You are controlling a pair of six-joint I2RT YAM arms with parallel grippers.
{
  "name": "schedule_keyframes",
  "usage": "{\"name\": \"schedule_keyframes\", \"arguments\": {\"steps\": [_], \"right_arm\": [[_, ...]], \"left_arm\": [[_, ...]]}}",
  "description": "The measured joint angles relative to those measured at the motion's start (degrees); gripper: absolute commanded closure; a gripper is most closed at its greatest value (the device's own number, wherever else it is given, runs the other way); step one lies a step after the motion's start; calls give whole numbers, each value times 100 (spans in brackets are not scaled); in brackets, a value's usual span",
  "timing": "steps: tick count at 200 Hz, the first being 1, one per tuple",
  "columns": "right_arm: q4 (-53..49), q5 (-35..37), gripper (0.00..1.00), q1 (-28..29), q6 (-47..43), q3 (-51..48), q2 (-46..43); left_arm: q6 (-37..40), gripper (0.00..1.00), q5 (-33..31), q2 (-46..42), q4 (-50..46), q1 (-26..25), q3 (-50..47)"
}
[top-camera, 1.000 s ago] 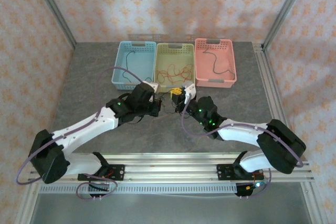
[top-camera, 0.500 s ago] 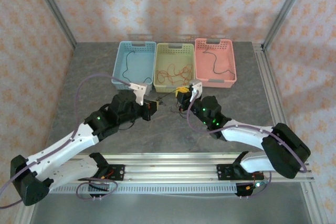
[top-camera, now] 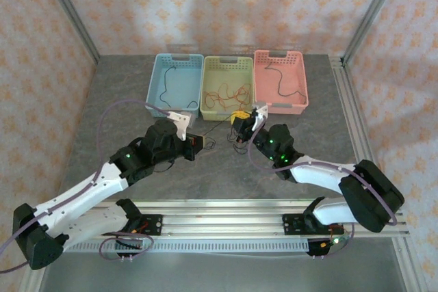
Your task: Untangle the cables
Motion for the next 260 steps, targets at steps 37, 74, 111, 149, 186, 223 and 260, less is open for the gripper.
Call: {"name": "schedule_keyframes", "arguments": {"steps": [37,74,111,149,186,223,260], "right_arm": [[-11,31,100,0,2,0,11],[13,-17,100,-24,35,0,55],[-212,-153,100,-72,70,175,37],[-1106,-212,100,-2,149,1228,-37],[-2055,-221,100,116,153,2621,79],[-2603,-258,100,186,155,3897,789],[-2983,-361,100,205,240,4988,1816]], "left_arm": [[-20,100,-236,46,-136,2,144],[-42,100,-616,317,-503,0,597],[-44,53,-866,688,-894,2,1005],[-157,31,-1344,881,-1307,2,1207],[-446,27,-1969,638,-1515,153,1025],[-835,22,-2253,122,-1504,721,431],[-1165,22,-2227,-258,-1405,1639,-254]]}}
